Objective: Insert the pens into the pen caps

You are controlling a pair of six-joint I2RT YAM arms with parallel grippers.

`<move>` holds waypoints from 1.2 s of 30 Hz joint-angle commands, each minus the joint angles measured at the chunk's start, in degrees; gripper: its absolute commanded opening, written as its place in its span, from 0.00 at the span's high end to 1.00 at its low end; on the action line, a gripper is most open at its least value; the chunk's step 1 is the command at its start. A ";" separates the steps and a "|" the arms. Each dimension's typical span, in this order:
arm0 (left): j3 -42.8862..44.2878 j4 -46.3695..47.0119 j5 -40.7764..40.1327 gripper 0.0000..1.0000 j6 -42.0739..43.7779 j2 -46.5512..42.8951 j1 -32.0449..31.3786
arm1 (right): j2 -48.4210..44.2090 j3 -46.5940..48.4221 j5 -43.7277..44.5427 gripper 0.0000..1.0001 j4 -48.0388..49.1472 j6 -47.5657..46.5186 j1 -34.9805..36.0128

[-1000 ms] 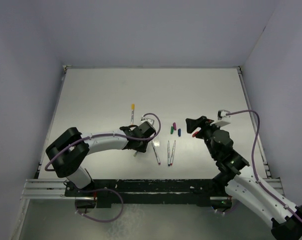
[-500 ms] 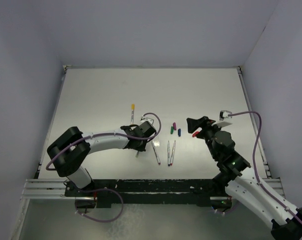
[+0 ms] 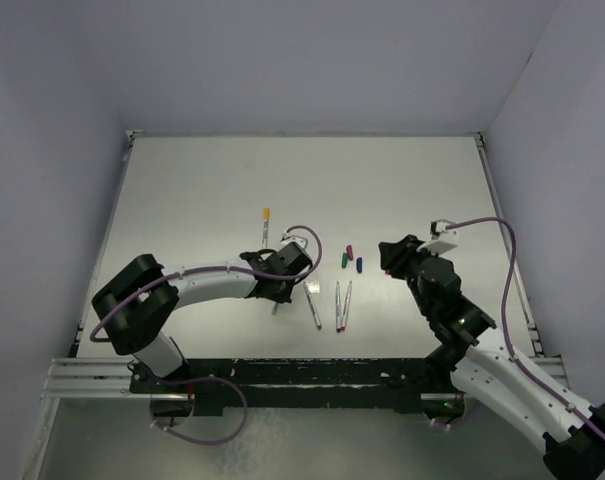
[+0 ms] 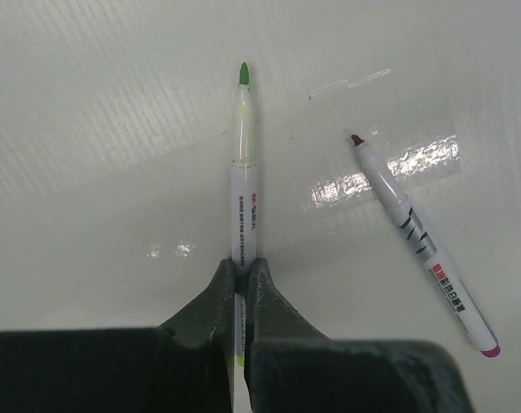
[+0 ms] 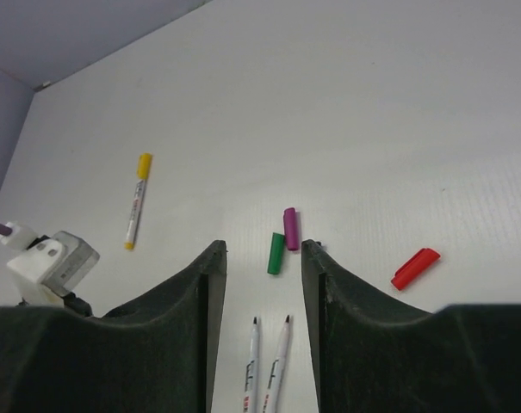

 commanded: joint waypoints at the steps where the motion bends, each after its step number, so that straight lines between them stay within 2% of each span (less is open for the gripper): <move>1: -0.40 -1.29 0.48 1.00 1.36 -6.47 -0.07 | 3.35 3.31 1.61 0.59 0.69 -2.75 -0.20; 7: 0.67 -0.94 -0.84 1.00 2.74 -18.95 -0.05 | 11.83 6.39 -0.66 0.70 0.87 -4.88 -0.20; 13: -1.37 0.96 1.40 1.00 3.37 -24.43 -0.16 | 21.29 8.06 -6.04 0.70 3.37 -4.35 -0.19; 19: -8.06 7.72 3.23 1.00 1.70 -29.01 -0.30 | 32.64 12.46 -11.81 0.76 4.11 -4.71 -0.19; 23: -10.17 9.58 4.35 1.00 1.75 -30.63 -0.26 | 38.70 14.25 -13.63 0.77 5.19 -3.46 -0.21; 28: -10.84 9.79 5.60 1.00 2.05 -30.68 -0.42 | 41.47 13.11 -14.81 0.81 9.55 -0.60 -0.19; 36: -13.06 13.36 7.75 1.00 1.34 -29.68 -0.38 | 47.09 15.15 -14.80 0.78 7.71 0.47 -0.22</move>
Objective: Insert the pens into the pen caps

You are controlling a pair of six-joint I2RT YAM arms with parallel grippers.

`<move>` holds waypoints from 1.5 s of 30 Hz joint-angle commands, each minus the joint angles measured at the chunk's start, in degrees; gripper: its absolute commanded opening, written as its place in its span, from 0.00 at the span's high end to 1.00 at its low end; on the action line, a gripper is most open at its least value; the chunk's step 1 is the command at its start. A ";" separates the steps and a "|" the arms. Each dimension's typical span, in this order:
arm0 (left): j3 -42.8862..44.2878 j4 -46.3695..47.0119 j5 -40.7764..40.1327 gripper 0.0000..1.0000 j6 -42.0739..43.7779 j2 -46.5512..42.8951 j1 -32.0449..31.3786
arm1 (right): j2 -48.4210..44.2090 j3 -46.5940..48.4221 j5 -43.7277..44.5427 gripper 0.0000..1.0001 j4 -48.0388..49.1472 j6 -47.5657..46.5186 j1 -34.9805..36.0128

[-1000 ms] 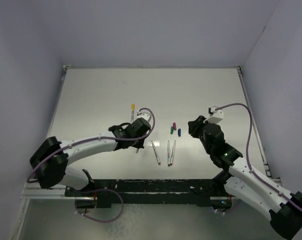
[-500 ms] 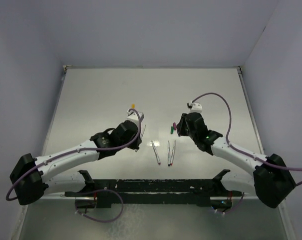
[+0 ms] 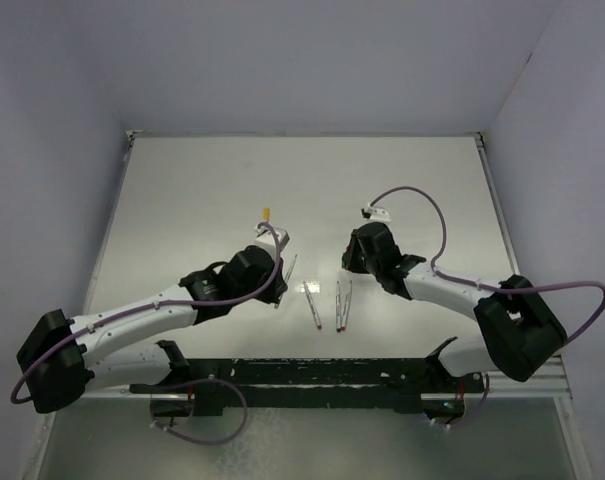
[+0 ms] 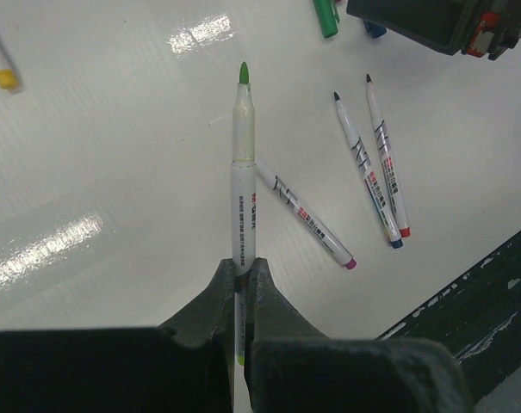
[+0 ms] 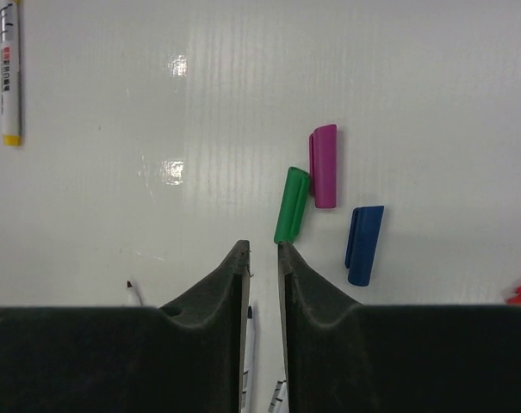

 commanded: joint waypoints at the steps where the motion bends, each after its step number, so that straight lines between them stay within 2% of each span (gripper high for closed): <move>1: -0.87 4.64 1.96 1.00 -0.53 0.19 -0.31 | 2.44 3.08 -0.27 0.77 0.64 1.42 -0.20; 12: -0.88 5.22 2.56 1.00 -0.66 1.65 -0.36 | 6.94 4.50 0.96 0.67 -0.07 2.20 -0.22; 32: -0.70 5.11 2.62 1.00 -0.69 3.25 -0.32 | 12.14 5.97 3.21 0.67 -0.09 3.08 -0.41; 45: -0.22 4.81 2.07 1.00 -0.73 2.98 -0.36 | 15.50 7.08 3.67 0.70 -2.64 2.96 -0.60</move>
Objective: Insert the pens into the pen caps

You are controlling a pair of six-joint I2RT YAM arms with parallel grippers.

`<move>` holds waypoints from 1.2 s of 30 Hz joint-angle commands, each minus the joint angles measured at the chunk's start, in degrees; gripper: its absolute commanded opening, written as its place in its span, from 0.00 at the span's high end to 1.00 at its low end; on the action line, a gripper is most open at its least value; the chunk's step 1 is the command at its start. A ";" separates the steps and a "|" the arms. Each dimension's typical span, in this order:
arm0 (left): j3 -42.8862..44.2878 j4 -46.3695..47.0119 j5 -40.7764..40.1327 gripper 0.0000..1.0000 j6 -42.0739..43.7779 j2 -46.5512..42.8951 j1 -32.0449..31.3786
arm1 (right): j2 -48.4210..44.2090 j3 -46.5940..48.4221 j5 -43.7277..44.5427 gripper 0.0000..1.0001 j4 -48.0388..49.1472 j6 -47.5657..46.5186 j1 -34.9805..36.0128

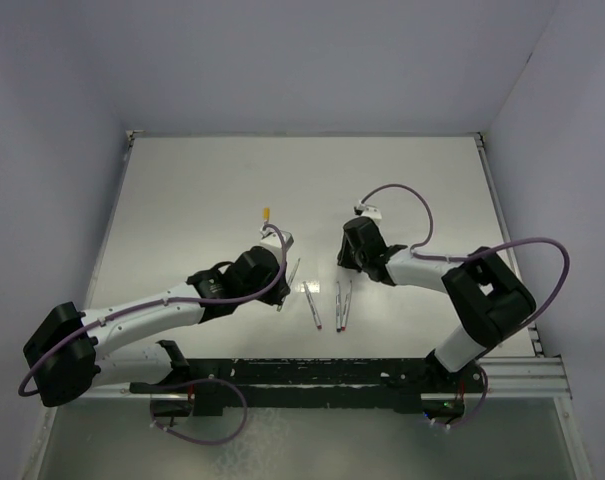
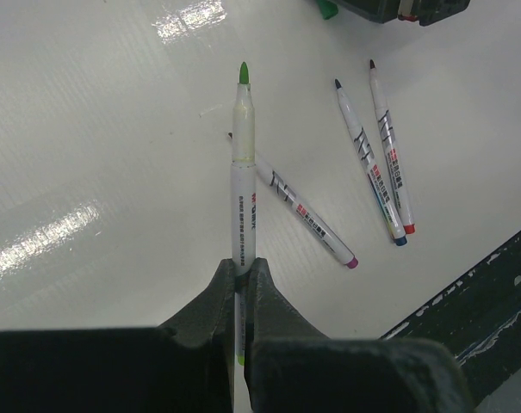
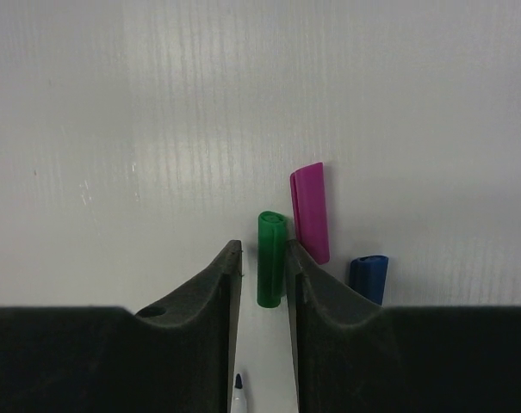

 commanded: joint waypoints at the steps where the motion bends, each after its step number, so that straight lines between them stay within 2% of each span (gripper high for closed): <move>1: 0.81 2.37 0.00 1.00 -0.22 -0.27 -0.36 | 2.10 1.46 1.83 0.70 -3.90 0.35 -0.30; 15: 1.20 1.96 -0.94 1.00 -0.41 -0.82 -0.36 | 3.33 1.25 4.88 0.75 -8.74 -1.06 0.36; 36: 2.81 0.98 -2.20 1.00 0.34 -1.00 -0.32 | 4.95 0.36 4.87 0.75 -11.37 -1.07 3.72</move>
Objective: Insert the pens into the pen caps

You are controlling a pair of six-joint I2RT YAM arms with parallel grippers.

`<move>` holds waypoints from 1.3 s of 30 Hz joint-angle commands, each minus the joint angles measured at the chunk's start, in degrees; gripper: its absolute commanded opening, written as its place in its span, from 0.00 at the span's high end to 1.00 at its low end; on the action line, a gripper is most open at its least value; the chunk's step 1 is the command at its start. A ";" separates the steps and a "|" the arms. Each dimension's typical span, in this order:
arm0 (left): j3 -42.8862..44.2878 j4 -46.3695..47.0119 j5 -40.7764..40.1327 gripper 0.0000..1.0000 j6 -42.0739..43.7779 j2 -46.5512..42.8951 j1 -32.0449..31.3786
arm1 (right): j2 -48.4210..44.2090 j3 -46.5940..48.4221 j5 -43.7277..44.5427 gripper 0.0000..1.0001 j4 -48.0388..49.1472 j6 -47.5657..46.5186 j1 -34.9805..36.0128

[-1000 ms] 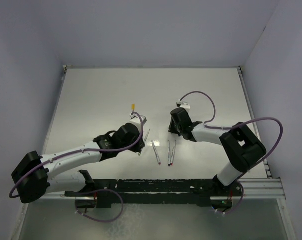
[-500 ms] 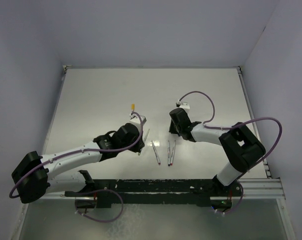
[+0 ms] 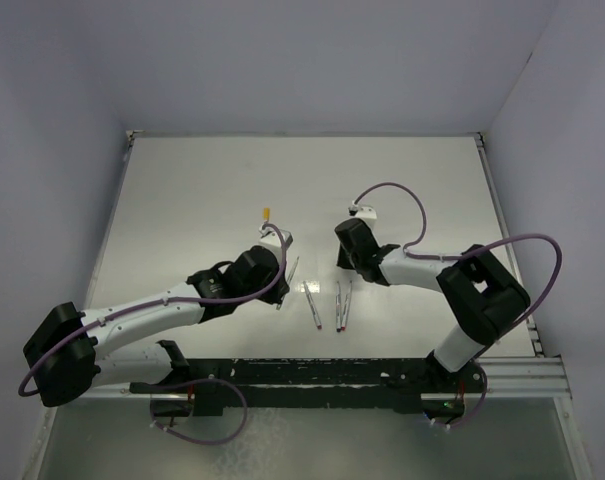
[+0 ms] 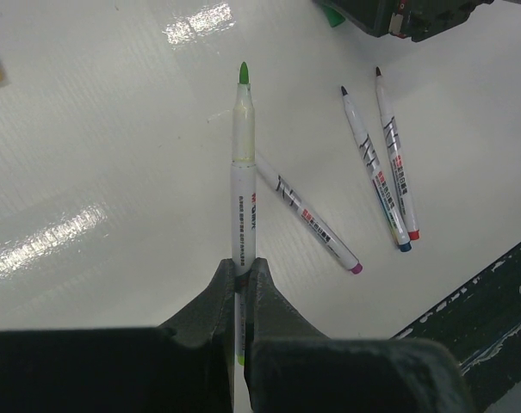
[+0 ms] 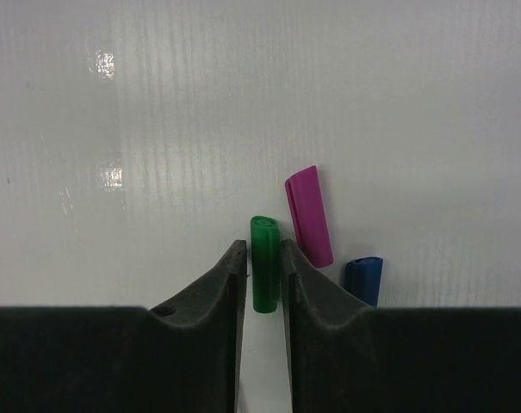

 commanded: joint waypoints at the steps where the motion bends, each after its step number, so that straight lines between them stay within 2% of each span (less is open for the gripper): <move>1: 2.71 1.09 -1.02 1.00 0.32 -0.92 -0.31 | 3.12 -1.73 -1.16 0.75 -9.03 0.06 0.78; 6: 2.67 1.08 -1.09 1.00 0.08 -0.95 -0.35 | 4.06 -1.37 -0.84 0.77 -10.23 -0.02 1.09; 16: 2.69 1.17 -1.54 1.00 0.06 -0.88 -0.35 | 6.56 -0.39 -1.07 0.94 -12.22 0.49 1.58; 22: 2.63 1.35 -1.59 1.00 -0.03 -0.44 -0.36 | 7.16 -0.72 -3.76 1.00 -10.64 -0.30 1.59; 28: 2.50 1.43 -1.73 1.00 -0.40 0.04 -0.32 | 2.67 0.78 -6.56 1.00 -11.26 -1.73 1.58; 34: 2.76 1.73 -1.53 1.00 -0.21 0.38 -0.36 | -3.28 4.42 -5.02 1.00 -11.59 -5.06 1.51; 39: 2.52 3.11 -1.30 1.00 0.58 0.58 -0.35 | -11.26 3.28 -2.42 1.00 -6.57 -7.37 1.49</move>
